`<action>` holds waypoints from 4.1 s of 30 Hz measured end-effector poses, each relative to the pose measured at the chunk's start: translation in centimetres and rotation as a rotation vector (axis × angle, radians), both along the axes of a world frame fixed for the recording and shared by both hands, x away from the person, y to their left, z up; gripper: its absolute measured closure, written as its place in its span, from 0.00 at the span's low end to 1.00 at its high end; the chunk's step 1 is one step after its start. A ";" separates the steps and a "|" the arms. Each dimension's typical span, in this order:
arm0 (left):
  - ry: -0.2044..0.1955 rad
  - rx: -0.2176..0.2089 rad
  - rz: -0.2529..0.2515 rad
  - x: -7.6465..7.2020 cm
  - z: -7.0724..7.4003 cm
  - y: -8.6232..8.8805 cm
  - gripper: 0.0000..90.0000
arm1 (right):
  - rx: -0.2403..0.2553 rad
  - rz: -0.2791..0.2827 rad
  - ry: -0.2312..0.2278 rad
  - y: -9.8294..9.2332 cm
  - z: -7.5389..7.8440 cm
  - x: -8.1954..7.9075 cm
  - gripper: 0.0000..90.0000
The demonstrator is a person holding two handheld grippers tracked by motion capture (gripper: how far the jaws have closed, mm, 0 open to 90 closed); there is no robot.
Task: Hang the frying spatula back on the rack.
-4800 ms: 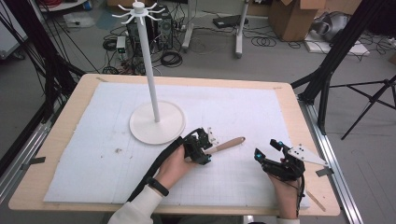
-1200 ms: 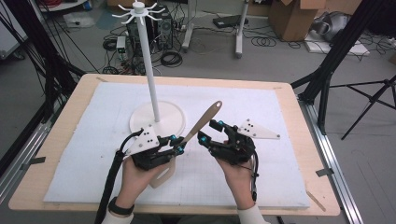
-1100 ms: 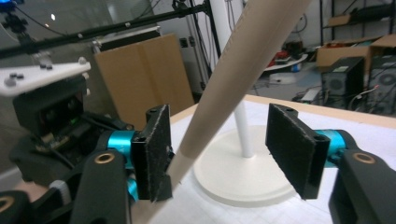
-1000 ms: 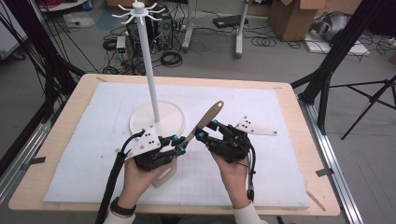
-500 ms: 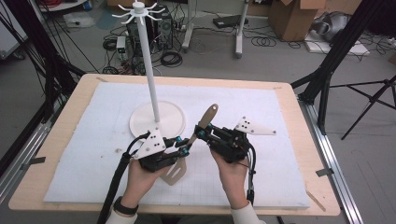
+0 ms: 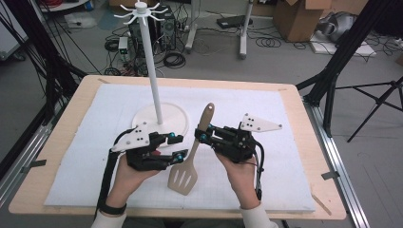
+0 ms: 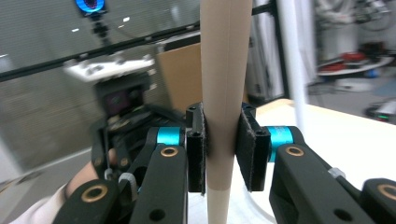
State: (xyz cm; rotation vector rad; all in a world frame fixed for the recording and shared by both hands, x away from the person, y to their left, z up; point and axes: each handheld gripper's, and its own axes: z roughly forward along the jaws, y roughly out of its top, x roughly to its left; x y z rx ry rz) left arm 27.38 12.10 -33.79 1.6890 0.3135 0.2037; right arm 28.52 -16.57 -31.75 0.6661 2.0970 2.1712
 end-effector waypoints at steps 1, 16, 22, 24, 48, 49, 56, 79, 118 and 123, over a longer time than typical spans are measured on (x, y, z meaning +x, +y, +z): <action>0.007 -0.015 -0.026 0.1 0.2 0.2 0.52 | 0.000 0.000 0.000 0.0 0.0 0.0 0.84; 0.032 0.010 -0.263 0.7 1.7 0.2 0.47 | -0.113 0.283 -0.101 2.6 2.6 -0.3 0.84; 0.017 0.009 -0.273 0.6 1.8 -0.1 0.61 | -0.149 0.310 -0.112 3.1 2.9 -0.5 0.84; 0.017 0.013 -0.268 0.6 1.8 -0.1 0.65 | -0.152 0.312 -0.115 3.1 2.9 -0.5 0.84; 0.009 0.008 -0.241 1.0 1.7 0.5 0.87 | -0.149 0.251 -0.146 1.8 2.7 -0.3 0.60; 0.010 0.001 -0.237 1.1 1.8 0.8 0.87 | -0.154 0.230 -0.144 1.5 2.6 -0.3 0.56; -0.011 -0.006 -0.177 2.2 3.0 2.6 0.86 | -0.194 0.035 -0.145 -1.2 1.0 -0.3 0.32; -0.050 0.001 -0.047 6.2 8.3 5.9 0.87 | -0.285 -0.223 -0.115 -9.4 -6.9 -1.1 0.23; 0.028 -0.052 0.036 12.3 11.2 7.0 0.86 | -0.259 -0.221 -0.098 -10.3 -7.8 -0.8 0.23; 0.028 -0.052 0.052 12.8 11.4 6.9 0.86 | -0.260 -0.212 -0.090 -10.3 -7.9 -0.8 0.23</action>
